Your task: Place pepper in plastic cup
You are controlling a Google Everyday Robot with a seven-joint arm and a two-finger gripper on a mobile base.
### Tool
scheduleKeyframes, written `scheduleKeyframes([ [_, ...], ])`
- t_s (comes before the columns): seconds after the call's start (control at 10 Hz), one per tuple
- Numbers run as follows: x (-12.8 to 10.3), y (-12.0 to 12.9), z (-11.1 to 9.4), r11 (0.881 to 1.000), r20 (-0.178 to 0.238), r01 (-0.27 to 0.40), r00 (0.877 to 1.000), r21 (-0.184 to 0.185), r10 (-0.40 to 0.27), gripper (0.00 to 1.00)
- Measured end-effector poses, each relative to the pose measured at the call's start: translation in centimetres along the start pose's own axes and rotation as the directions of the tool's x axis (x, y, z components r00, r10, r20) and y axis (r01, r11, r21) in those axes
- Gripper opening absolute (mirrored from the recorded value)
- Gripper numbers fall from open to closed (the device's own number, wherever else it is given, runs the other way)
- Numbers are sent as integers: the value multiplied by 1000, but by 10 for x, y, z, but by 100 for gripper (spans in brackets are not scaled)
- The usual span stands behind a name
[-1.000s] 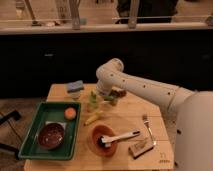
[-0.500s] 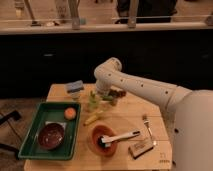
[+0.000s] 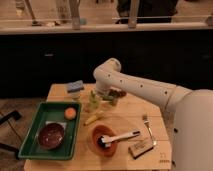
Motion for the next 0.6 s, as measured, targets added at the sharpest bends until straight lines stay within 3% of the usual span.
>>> scheduleKeyframes([
  [0.3, 0, -19, 1, 984, -58, 178, 982, 5, -178, 0],
  [0.4, -1, -25, 3, 969, -76, 246, 966, -10, -246, 0],
  [0.5, -2, -27, 6, 961, -84, 274, 958, -30, -276, 0],
  [0.6, -5, -28, 10, 946, -92, 318, 942, -65, -323, 0],
])
